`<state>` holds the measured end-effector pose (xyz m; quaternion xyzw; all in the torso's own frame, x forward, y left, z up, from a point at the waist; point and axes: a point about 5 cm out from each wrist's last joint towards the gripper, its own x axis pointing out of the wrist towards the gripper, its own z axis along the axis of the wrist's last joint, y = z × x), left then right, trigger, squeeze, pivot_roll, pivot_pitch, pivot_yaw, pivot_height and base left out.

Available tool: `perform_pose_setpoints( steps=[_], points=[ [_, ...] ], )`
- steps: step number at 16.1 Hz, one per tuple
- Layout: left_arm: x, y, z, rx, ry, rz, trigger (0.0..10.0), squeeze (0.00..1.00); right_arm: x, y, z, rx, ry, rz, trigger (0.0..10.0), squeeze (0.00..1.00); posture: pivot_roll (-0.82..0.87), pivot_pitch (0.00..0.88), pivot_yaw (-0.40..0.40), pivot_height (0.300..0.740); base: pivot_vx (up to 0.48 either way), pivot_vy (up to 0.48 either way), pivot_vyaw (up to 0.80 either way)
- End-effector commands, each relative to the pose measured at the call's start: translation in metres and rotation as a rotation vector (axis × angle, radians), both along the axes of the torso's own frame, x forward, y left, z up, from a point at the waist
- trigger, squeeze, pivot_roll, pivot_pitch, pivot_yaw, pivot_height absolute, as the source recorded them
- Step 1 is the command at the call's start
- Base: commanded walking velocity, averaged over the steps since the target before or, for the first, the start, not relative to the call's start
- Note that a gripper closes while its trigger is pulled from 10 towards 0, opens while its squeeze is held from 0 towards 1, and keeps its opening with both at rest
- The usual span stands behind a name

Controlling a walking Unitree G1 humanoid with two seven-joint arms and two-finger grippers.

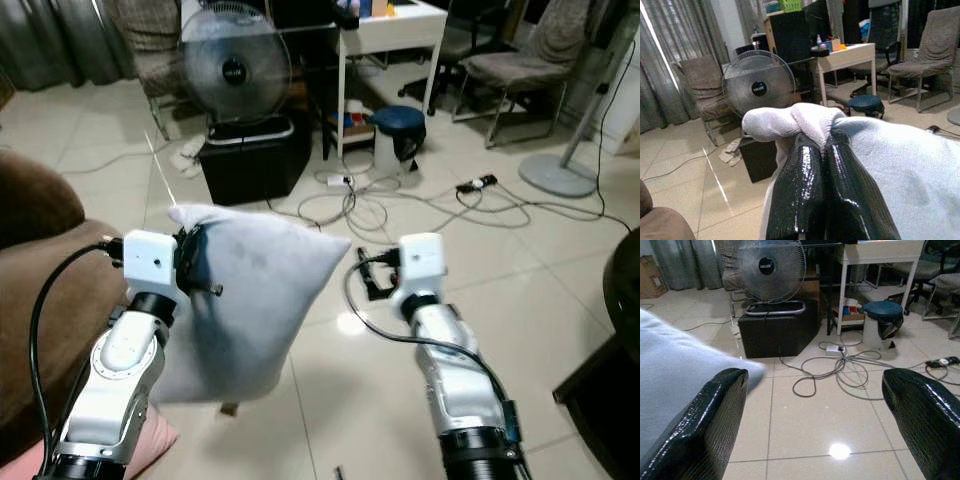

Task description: Move the pillow to the sofa from floor

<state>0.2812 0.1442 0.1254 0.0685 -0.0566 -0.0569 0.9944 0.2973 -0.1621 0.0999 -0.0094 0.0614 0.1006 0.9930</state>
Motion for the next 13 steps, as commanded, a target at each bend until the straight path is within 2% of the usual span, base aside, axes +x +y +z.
perform_pose_setpoints(
  steps=[1,7,13],
  points=[
    [0.0005,0.0125,0.011,0.008,-0.054,0.043,10.0,0.0,0.0015,0.0137,0.0034,-0.003,-0.017,0.048,10.0,0.0,0.06,0.0,0.041,0.74,0.48,0.0,0.0],
    [-0.0073,0.0221,0.0057,0.025,-0.038,0.064,10.0,0.0,-0.0001,0.0178,0.003,-0.028,-0.025,0.076,10.0,0.0,0.08,0.0,0.028,0.74,0.48,0.0,0.0],
    [-0.0072,0.0211,0.0071,0.028,-0.042,0.054,10.0,0.0,-0.0018,0.0149,0.0013,-0.028,-0.023,0.065,10.0,0.0,0.07,0.0,0.039,0.74,0.48,0.0,0.0]
  ],
)
